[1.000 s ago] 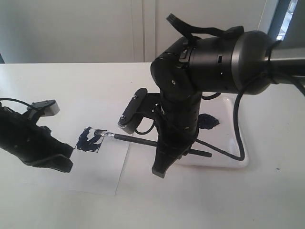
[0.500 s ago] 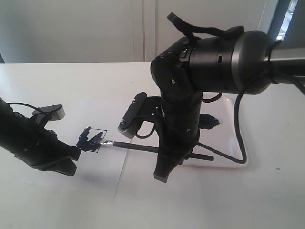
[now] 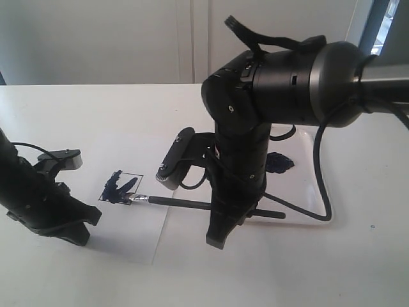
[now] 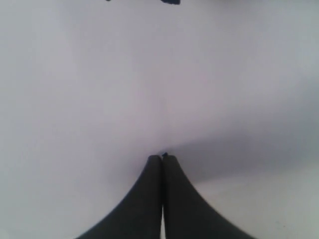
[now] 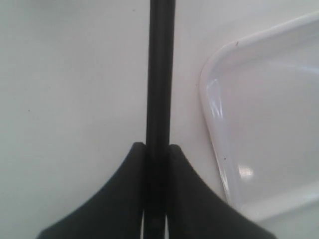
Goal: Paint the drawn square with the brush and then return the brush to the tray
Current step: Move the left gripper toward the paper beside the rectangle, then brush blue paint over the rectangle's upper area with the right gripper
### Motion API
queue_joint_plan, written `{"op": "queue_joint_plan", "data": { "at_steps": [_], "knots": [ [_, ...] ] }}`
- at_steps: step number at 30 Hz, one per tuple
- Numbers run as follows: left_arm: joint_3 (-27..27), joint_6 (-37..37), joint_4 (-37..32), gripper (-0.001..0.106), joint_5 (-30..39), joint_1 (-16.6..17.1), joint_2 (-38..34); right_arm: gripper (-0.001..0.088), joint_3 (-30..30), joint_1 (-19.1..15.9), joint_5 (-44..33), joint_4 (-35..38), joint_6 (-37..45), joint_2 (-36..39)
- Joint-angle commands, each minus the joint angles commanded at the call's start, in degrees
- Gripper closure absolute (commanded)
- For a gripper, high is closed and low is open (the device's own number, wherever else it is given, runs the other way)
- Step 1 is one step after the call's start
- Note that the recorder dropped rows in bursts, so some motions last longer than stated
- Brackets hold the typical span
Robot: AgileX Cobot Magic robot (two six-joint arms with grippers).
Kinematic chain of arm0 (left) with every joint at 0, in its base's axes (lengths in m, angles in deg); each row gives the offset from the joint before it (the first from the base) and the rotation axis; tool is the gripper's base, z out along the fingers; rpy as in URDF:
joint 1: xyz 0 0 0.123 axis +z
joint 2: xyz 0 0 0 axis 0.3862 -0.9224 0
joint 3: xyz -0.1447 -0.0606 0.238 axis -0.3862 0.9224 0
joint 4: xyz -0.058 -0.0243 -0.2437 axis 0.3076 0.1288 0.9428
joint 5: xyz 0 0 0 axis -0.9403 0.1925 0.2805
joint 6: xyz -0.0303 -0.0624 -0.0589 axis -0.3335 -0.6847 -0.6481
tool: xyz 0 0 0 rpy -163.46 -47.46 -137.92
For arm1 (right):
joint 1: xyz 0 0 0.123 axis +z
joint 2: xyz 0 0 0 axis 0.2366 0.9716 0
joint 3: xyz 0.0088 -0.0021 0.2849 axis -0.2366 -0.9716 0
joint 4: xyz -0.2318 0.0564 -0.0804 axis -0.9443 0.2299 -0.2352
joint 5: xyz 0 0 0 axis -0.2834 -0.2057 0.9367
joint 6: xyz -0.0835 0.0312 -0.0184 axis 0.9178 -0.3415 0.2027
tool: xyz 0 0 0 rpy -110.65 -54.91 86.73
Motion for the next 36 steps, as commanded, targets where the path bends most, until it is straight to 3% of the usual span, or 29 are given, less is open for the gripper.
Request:
{"op": "queue_joint_plan", "data": {
  "at_steps": [5, 10, 36],
  "knots": [
    [0.0, -0.7, -0.5, 0.105, -0.4, 0.7, 0.0, 0.0868, 0.0, 0.0, 0.3, 0.0, 0.0, 0.0],
    [0.0, -3.2, -2.7, 0.105, 0.6, 3.9, 0.0, 0.0868, 0.0, 0.0, 1.4, 0.1, 0.0, 0.0],
    [0.0, -2.9, -2.9, 0.105, 0.8, 3.9, 0.0, 0.0868, 0.0, -1.0, 7.4, -7.8, -4.8, 2.7]
  ]
}}
